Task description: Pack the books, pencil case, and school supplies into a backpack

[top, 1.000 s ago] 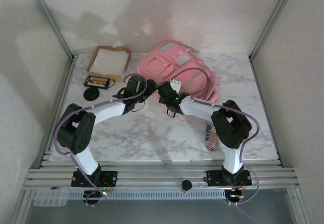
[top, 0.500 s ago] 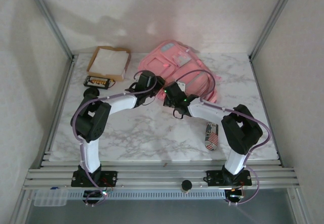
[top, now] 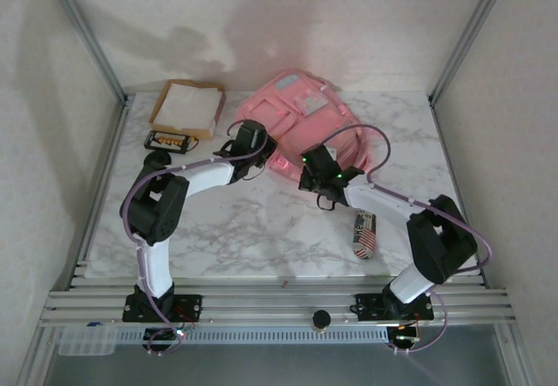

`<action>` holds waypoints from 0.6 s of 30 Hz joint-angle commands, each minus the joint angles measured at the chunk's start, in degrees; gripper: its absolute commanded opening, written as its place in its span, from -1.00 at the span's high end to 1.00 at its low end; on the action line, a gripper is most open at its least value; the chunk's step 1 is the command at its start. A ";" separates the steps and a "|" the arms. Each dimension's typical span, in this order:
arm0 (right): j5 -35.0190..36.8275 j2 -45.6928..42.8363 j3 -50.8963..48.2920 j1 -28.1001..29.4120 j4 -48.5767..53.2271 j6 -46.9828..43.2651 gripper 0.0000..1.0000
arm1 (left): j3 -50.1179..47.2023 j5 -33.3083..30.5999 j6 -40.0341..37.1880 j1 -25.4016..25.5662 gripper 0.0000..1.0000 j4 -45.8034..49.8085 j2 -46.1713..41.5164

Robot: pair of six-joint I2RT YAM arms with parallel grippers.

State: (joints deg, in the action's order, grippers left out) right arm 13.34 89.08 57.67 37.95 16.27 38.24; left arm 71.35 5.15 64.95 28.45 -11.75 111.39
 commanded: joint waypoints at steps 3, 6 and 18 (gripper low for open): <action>0.76 -5.80 -1.79 -5.08 10.84 -4.96 1.00 | 0.10 -3.84 -12.14 -8.52 1.00 7.91 -1.87; 1.53 -7.60 -1.59 -5.98 12.53 -6.12 1.00 | 2.34 -1.52 -17.03 -11.85 1.00 10.27 -1.10; -13.05 -2.66 2.41 -0.43 2.21 -8.66 0.95 | -13.86 10.56 -9.01 -11.09 -0.26 0.88 -16.08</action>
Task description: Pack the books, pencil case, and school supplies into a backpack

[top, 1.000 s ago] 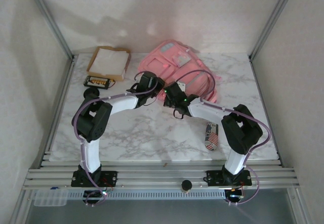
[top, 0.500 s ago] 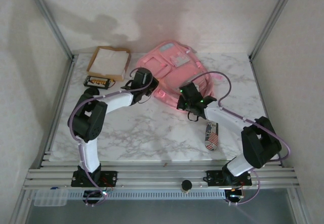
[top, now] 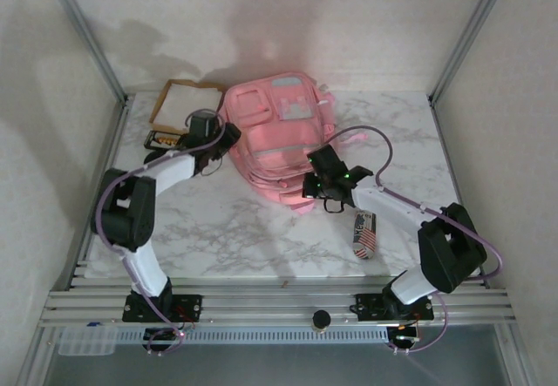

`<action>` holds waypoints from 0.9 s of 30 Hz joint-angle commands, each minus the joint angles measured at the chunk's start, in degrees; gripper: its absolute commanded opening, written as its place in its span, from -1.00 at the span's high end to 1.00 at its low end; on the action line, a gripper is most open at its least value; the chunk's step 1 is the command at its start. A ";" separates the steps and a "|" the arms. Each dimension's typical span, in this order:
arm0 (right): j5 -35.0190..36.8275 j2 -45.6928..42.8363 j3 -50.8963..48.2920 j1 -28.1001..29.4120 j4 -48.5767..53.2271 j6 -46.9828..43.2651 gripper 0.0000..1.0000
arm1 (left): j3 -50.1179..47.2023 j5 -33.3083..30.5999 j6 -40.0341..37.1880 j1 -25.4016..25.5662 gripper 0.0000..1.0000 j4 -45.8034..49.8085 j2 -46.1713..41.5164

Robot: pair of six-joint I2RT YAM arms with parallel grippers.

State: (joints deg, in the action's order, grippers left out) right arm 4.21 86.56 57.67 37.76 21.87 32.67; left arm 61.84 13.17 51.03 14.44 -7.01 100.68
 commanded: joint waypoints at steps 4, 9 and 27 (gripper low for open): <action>-9.09 4.50 6.48 1.36 -2.45 -5.14 0.58 | -6.98 -0.15 8.04 8.21 -0.23 -3.13 -8.06; -10.14 7.78 7.94 1.21 -2.65 -10.09 0.19 | -8.73 -3.88 11.71 11.26 -0.17 -3.63 -8.99; -14.40 17.65 13.77 0.75 -5.08 -13.97 0.06 | -9.29 -9.27 11.04 12.10 -0.14 -0.55 -7.52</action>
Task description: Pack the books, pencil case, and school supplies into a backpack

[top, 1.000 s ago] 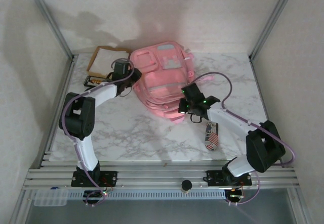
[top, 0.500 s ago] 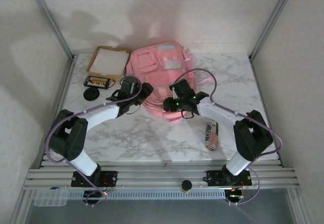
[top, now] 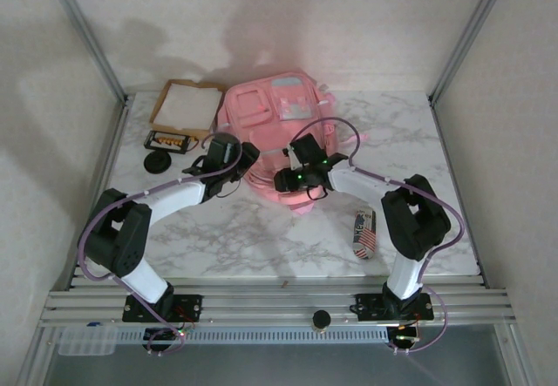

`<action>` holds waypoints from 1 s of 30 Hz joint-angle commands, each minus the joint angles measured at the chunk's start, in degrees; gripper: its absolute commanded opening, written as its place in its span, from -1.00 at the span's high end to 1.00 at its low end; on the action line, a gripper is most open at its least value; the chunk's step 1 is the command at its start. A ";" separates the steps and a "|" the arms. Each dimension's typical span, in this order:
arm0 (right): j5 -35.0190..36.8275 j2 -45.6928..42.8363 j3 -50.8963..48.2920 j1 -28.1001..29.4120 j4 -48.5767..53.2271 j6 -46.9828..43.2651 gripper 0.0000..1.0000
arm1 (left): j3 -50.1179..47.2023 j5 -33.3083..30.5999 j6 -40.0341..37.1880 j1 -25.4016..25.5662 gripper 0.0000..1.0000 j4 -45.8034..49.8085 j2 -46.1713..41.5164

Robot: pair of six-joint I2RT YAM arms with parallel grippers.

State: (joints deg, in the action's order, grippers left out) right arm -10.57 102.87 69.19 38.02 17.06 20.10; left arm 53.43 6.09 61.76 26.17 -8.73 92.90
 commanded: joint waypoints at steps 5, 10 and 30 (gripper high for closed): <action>-0.54 2.81 -0.95 0.40 -3.08 -1.71 0.12 | -0.78 -2.21 0.38 0.46 -0.14 1.23 0.57; -2.01 2.98 -2.35 0.55 -4.85 -2.77 0.33 | -1.03 -2.51 0.69 0.54 -0.14 0.89 0.76; 0.84 -8.38 -4.49 0.74 -4.31 -6.51 1.00 | -2.35 -3.80 9.16 4.66 -0.15 1.60 -3.54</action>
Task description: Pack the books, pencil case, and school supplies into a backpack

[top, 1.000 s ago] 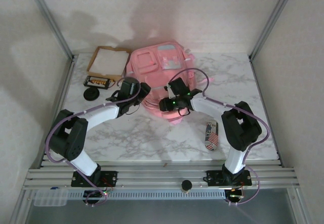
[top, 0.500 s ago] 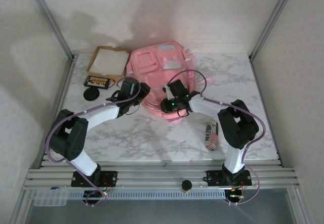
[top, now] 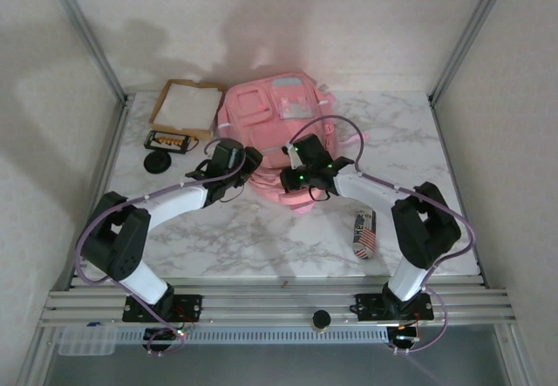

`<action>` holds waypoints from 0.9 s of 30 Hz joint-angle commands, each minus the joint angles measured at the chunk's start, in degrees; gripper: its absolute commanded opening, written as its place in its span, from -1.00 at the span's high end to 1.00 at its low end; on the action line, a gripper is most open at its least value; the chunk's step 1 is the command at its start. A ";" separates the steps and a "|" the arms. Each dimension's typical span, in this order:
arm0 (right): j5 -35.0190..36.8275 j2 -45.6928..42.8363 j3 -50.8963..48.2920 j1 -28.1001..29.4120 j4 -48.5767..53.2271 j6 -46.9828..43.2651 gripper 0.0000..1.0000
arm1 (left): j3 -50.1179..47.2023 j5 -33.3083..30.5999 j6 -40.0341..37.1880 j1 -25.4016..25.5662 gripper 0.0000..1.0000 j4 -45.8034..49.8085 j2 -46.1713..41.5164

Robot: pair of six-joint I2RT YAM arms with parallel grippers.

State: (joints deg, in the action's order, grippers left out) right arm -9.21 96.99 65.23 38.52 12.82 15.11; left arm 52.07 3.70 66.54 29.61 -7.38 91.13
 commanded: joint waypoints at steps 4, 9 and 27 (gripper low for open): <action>-4.09 -3.47 -1.76 0.24 -1.63 -0.51 1.00 | -0.94 -2.47 9.98 4.03 -0.02 -0.59 -1.13; -5.01 -3.91 -3.56 0.24 -3.74 0.48 1.00 | -3.56 -4.07 18.79 7.83 0.09 -2.57 -0.68; -6.55 -2.86 -8.66 0.23 -10.29 2.13 1.00 | 2.50 -12.32 30.93 9.68 0.51 -2.72 9.46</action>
State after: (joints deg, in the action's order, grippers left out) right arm -13.21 94.91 57.39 38.37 3.18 16.75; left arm 52.36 -3.97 94.39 39.46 -10.87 98.06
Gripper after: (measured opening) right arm 0.060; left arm 0.265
